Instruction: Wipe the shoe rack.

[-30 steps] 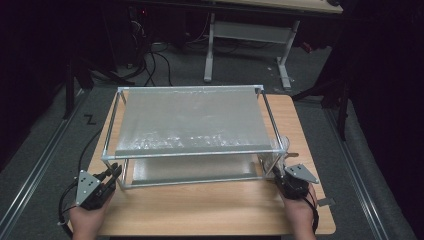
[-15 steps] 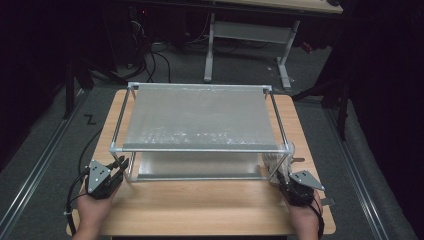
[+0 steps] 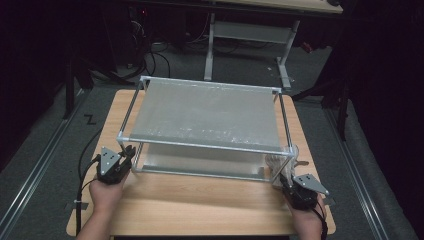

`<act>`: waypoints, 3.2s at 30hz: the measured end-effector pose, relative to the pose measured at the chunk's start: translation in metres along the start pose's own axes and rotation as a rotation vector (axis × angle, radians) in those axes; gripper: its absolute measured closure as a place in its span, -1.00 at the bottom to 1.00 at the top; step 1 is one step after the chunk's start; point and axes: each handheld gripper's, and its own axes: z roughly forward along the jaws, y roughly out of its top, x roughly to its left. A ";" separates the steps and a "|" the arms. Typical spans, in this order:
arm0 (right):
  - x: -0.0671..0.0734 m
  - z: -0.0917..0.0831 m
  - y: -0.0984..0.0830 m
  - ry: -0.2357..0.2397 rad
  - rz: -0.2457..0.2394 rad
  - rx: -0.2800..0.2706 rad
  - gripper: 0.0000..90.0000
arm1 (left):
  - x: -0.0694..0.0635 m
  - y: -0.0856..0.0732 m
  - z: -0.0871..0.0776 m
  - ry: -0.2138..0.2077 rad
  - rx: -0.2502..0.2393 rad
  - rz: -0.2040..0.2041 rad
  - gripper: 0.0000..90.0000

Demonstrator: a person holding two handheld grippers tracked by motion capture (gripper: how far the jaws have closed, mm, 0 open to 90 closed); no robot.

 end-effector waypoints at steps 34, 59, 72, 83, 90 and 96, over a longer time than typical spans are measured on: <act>0.011 0.008 0.005 0.029 -0.017 0.008 0.63 | -0.055 -0.024 -0.057 -0.140 0.001 0.023 0.22; 0.132 0.006 0.018 0.323 -0.170 -0.010 0.62 | -0.066 -0.022 -0.053 -0.228 0.009 0.050 0.20; 0.071 -0.011 0.010 0.166 -0.113 -0.040 0.62 | -0.123 -0.007 -0.046 -0.418 -0.009 0.105 0.21; 0.030 -0.004 0.001 0.094 -0.038 -0.011 0.62 | -0.180 0.015 -0.024 -0.553 -0.013 0.134 0.17; 0.028 -0.003 0.001 0.101 -0.027 -0.006 0.62 | -0.211 0.038 -0.015 -0.632 -0.059 0.144 0.22; 0.032 0.000 0.000 0.109 -0.037 0.006 0.62 | -0.228 0.055 -0.007 -0.638 -0.104 0.157 0.29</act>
